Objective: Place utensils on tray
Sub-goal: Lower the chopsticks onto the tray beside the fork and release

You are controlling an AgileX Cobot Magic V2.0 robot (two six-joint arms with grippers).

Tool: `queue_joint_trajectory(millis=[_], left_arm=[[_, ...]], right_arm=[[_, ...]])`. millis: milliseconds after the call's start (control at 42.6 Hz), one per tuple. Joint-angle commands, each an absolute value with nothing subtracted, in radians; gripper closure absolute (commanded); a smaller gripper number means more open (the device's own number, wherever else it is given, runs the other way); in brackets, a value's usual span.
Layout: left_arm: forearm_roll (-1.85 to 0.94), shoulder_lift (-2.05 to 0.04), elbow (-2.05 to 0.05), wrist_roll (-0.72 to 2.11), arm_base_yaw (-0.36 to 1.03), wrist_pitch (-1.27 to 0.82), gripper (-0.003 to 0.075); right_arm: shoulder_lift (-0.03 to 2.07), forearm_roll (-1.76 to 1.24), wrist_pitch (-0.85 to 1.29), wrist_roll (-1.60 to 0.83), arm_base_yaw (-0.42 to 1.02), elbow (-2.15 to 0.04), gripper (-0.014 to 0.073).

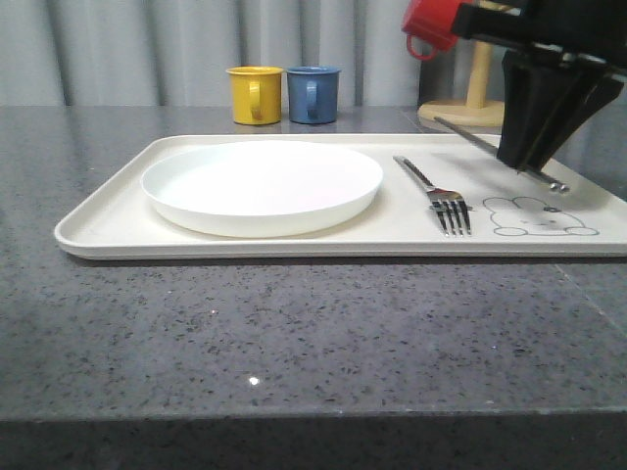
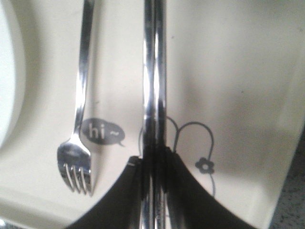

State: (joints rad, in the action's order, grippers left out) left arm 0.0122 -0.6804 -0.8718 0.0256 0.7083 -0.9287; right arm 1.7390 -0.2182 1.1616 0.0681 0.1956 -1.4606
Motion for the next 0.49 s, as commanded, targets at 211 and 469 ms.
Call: queue_joint_trajectory(millis=[211, 469], left_arm=[[0.009, -0.679, -0.898, 0.016, 0.713, -0.866, 0.0282], [0.009, -0.679, -0.898, 0.016, 0.713, -0.866, 0.0282]], right_arm=[[1.743, -0.236, 1.123, 0.162, 0.199, -1.489, 0.0386], [1.707, -0.21, 1.113, 0.142, 0.199, -1.49, 0.0264]])
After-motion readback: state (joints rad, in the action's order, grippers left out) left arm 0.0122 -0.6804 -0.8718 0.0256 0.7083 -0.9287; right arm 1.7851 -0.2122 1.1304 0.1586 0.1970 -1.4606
